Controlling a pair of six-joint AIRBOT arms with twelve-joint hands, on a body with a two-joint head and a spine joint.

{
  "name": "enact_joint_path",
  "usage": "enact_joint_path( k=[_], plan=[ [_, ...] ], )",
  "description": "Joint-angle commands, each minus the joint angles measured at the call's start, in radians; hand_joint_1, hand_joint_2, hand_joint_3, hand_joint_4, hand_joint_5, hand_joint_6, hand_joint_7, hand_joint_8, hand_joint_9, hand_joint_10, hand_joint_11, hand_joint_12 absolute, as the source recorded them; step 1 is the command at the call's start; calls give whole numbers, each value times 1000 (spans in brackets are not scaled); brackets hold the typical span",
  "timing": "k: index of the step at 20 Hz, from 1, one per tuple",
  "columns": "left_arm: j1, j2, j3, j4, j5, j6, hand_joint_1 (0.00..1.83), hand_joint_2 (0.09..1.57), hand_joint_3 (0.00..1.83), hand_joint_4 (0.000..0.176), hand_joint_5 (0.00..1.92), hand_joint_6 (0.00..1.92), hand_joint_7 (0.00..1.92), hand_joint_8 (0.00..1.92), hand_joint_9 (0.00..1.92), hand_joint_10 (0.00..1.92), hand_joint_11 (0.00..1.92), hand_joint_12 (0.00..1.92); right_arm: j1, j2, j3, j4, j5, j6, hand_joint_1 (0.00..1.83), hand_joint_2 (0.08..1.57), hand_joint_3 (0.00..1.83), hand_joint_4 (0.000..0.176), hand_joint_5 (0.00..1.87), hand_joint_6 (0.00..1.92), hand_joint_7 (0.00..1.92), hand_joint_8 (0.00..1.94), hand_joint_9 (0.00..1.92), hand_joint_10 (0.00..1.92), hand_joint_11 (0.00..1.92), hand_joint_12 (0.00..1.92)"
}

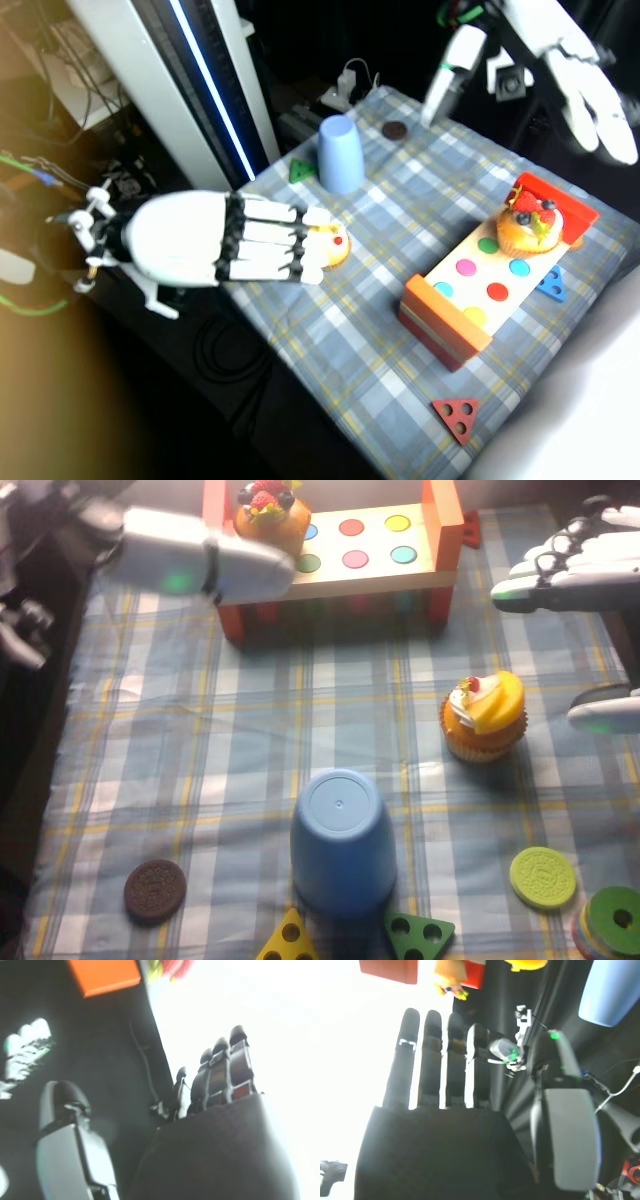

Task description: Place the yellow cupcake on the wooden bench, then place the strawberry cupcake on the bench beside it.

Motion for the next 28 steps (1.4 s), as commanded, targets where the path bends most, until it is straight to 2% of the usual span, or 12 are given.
enact_joint_path(
  k=[1, 4, 6, 7, 12, 14, 19, 21, 23, 25, 26, 28],
  plan=[
    [30, 23, -14, 27, -196, -93, 737, 797, 0, 176, 0, 0, 0, 0, 0, 0, 0, 0, 15, -14, 20, 19, 57, 30, 754, 991, 1, 87, 484, 0, 475, 0, 389, 0, 10, 880],
    [146, 74, -33, 64, -321, -359, 870, 771, 0, 176, 0, 0, 0, 0, 0, 0, 14, 6, 40, -41, 63, -19, 0, 89, 846, 955, 0, 65, 514, 2, 563, 6, 483, 13, 45, 960],
    [233, 87, -42, 56, -407, -458, 757, 787, 0, 176, 0, 0, 0, 0, 0, 0, 0, 0, 67, -55, 75, -52, -50, 89, 868, 940, 0, 51, 515, 0, 590, 0, 524, 8, 118, 912],
    [256, 87, -48, 44, -427, -460, 737, 757, 0, 176, 0, 0, 0, 0, 7, 3, 38, 17, 81, -63, 81, -67, -67, 89, 847, 955, 6, 77, 487, 0, 553, 0, 526, 7, 132, 915],
    [332, 81, -57, -26, -446, -447, 699, 760, 0, 176, 0, 0, 0, 0, 0, 0, 35, 25, 139, -111, 112, -139, -149, 89, 839, 953, 0, 62, 489, 3, 528, 1, 562, 8, 156, 872],
    [333, 78, -56, -26, -449, -447, 711, 781, 4, 176, 0, 0, 0, 0, 0, 0, 0, 2, 145, -124, 119, -160, -164, 89, 771, 967, 0, 46, 491, 0, 525, 0, 564, 1, 123, 1036],
    [336, 75, -55, -29, -448, -447, 645, 796, 6, 176, 0, 0, 0, 0, 6, 2, 3, 1, 154, -174, 145, -179, -188, 97, 660, 986, 6, 109, 487, 0, 515, 0, 527, 0, 59, 1063],
    [335, 74, -53, -31, -449, -447, 632, 792, 3, 176, 0, 0, 0, 0, 15, 5, 33, 16, 165, -191, 153, -190, -196, 100, 736, 994, 1, 91, 546, 1, 575, 1, 572, 4, 151, 950],
    [335, 73, -52, -32, -451, -451, 663, 780, 0, 176, 0, 0, 0, 0, 1, 0, 4, 5, 174, -204, 159, -198, -207, 100, 1028, 960, 0, 0, 721, 9, 821, 23, 892, 79, 503, 1133],
    [335, 71, -51, -31, -451, -453, 644, 764, 0, 176, 0, 0, 0, 0, 3, 1, 1, 1, 177, -209, 163, -199, -212, 100, 1111, 968, 1, 0, 878, 6, 1165, 104, 886, 1058, 657, 1641],
    [335, 71, -51, -31, -452, -454, 624, 759, 0, 176, 0, 0, 0, 0, 9, 3, 0, 0, 177, -209, 163, -199, -213, 101, 1325, 997, 0, 0, 964, 9, 1221, 473, 950, 1033, 698, 1572],
    [336, 71, -51, -31, -453, -457, 632, 758, 0, 176, 0, 0, 0, 0, 14, 5, 0, 0, 177, -208, 165, -199, -214, 106, 1275, 1060, 3, 0, 1042, 658, 1159, 855, 1023, 1086, 806, 1588]
  ],
)
